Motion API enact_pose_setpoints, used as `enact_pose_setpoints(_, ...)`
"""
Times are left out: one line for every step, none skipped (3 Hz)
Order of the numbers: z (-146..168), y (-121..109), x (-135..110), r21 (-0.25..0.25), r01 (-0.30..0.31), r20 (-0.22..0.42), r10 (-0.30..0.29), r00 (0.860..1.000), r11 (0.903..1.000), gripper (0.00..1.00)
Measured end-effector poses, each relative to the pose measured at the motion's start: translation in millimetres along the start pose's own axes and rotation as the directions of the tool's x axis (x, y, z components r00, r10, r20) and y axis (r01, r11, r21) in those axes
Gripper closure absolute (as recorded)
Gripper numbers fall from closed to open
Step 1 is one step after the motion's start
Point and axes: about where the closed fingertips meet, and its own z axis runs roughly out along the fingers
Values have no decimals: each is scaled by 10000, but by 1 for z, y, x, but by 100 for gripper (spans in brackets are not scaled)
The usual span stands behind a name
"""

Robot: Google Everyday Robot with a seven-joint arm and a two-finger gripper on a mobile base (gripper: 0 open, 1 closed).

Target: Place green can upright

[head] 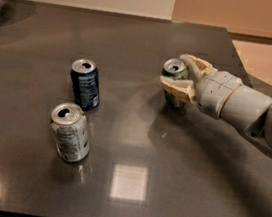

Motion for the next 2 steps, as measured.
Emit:
enact_pose_setpoints(0, -5, 3, 188, -400, 178, 396, 9991, 9990, 82)
enact_pose_setpoints(0, -13, 9, 397, -988, 294, 977, 9948, 9943, 59)
